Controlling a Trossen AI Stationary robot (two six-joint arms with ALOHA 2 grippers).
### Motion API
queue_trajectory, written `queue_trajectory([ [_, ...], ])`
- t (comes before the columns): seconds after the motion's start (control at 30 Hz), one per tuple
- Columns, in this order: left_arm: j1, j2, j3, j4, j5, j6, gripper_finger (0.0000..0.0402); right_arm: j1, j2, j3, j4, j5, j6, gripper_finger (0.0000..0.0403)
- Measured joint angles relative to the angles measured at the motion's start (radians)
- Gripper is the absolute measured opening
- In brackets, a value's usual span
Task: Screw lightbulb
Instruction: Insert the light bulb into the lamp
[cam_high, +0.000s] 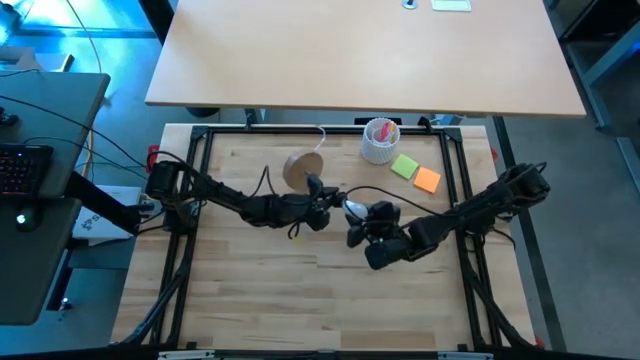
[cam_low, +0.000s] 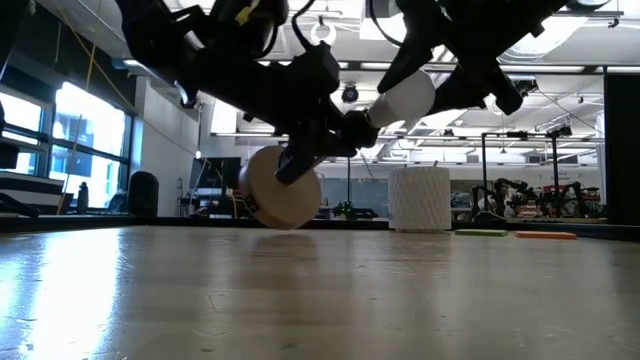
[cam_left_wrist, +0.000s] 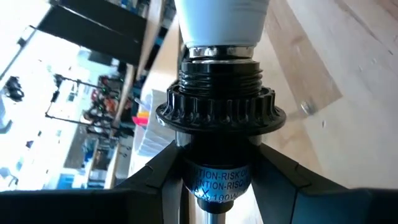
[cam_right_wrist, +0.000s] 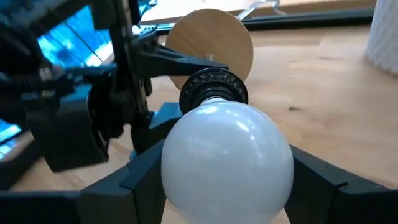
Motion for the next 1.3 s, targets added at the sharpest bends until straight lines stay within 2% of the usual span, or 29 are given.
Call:
queue_trajectory([
  [0.37,-0.015,0.000,-0.022,0.042,-0.037,0.039,0.0143,-0.007,-0.001,-0.003,0.082,-0.022,0.173,0.0241],
  [0.73,-0.043,0.000,-0.024,0.123,-0.039,0.193,0.0143,0.032,-0.003,-0.003,0.097,0.014,0.598,0.0241],
  [0.9,-0.058,0.000,-0.024,0.169,-0.037,0.252,0.0143,0.062,-0.002,-0.002,0.101,0.091,0.784,0.0242],
  [1.1,-0.063,0.000,-0.024,0.194,-0.023,0.276,0.0143,0.076,-0.002,-0.001,0.083,0.120,0.847,0.0245],
  [1.3,-0.063,0.000,-0.024,0.188,-0.019,0.243,0.0143,0.076,-0.002,-0.001,0.070,0.132,0.850,0.0286],
])
